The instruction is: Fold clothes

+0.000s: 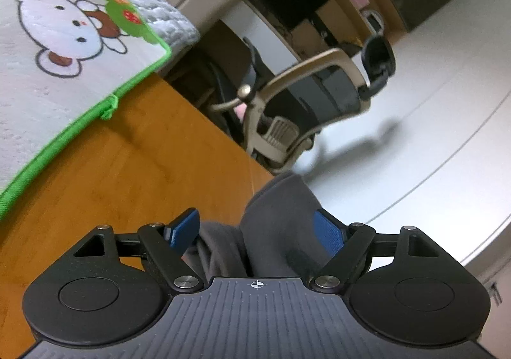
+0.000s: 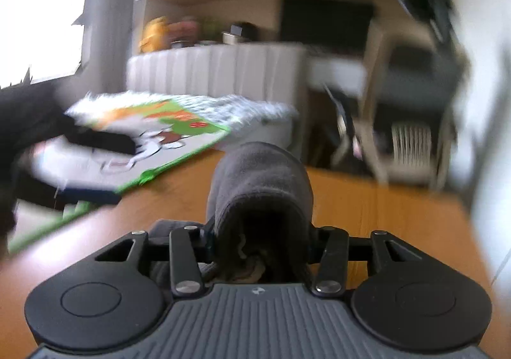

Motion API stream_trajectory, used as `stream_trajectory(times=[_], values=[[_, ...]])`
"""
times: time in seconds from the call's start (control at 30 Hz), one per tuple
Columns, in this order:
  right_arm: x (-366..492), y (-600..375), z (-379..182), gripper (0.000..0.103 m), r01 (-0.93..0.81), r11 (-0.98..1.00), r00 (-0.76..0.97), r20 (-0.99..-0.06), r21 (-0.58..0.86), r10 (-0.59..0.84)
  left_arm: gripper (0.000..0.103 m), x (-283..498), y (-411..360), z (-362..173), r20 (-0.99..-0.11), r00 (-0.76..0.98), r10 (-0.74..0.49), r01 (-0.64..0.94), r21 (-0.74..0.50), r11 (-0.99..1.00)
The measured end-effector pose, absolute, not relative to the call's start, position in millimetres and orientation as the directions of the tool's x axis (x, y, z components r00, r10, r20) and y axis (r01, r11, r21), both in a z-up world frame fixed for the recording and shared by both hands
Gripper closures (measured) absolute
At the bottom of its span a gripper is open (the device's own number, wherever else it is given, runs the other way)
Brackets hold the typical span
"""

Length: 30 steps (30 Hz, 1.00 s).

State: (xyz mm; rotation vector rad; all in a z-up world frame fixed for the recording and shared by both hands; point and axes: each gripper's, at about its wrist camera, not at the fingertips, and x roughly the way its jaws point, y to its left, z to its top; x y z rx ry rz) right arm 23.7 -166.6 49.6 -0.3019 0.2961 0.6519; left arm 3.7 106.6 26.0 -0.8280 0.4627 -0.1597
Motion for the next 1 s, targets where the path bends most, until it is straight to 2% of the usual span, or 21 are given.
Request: stream_trajectory(times=[0.13,0.2,0.23,0.37,0.4,0.43,0.5,0.53,0.63,0.77,0.9,0.97,1.0], values=[[-33.5,-125.3,26.4,0.055,-0.631,0.532,0.763,-0.327,-0.566,0.557,0.017,0.4,108.5,34.8,-0.331,0.896,-0.296,-0.037,-0.72,0.693],[-54.2,-113.0,9.0,0.053,-0.566,0.436,0.782,-0.288,-0.7,0.553,0.017,1.1,104.9,39.2,-0.345,0.895,-0.283,-0.038,-0.69,0.723],[-60.1,-109.6,3.9,0.052,-0.542,0.41,0.787,-0.274,-0.734,0.552,0.017,1.7,102.2,40.3,-0.364,0.892,-0.269,-0.046,-0.665,0.745],[-64.8,-109.1,4.1,0.043,-0.564,0.396,0.772,-0.292,-0.725,0.565,0.017,6.3,90.5,30.2,-0.479,0.862,-0.166,-0.121,-0.512,0.85],[-65.2,-112.4,8.7,0.04,-0.596,0.399,0.752,-0.31,-0.697,0.581,0.017,7.3,89.8,25.6,-0.496,0.855,-0.148,-0.133,-0.487,0.863],[-65.2,-116.8,14.8,0.031,-0.638,0.403,0.725,-0.335,-0.656,0.602,0.016,8.0,90.6,20.7,-0.511,0.849,-0.135,-0.145,-0.471,0.87],[-62.2,-132.0,32.3,0.02,-0.753,0.409,0.632,-0.392,-0.516,0.669,0.013,6.6,93.7,13.8,-0.523,0.844,-0.122,-0.157,-0.458,0.875],[-59.1,-140.3,40.3,0.019,-0.798,0.412,0.587,-0.411,-0.44,0.698,0.011,5.4,95.1,12.4,-0.523,0.844,-0.117,-0.159,-0.452,0.878],[-37.4,-168.4,60.2,0.018,-0.866,0.462,0.496,-0.435,-0.19,0.752,0.01,1.8,97.9,10.4,-0.526,0.844,-0.104,-0.159,-0.431,0.888],[18.0,-197.4,67.6,0.017,-0.8,0.576,0.47,-0.423,0.166,0.775,0.009,-0.3,99.5,9.3,-0.532,0.84,-0.107,-0.156,-0.426,0.891],[65.1,-193.4,40.6,0.012,-0.718,0.602,0.403,-0.496,0.349,0.769,0.008,0.6,99.3,8.0,-0.54,0.834,-0.111,-0.155,-0.423,0.893],[77.2,-190.7,25.9,0.016,-0.697,0.568,0.328,-0.509,0.438,0.795,0.007,0.5,99.0,6.7,-0.543,0.833,-0.106,-0.153,-0.409,0.899],[78.8,-190.5,23.0,0.03,-0.693,0.561,0.317,-0.507,0.454,0.802,0.007,1.0,99.2,6.3,-0.543,0.833,-0.104,-0.151,-0.405,0.902]])
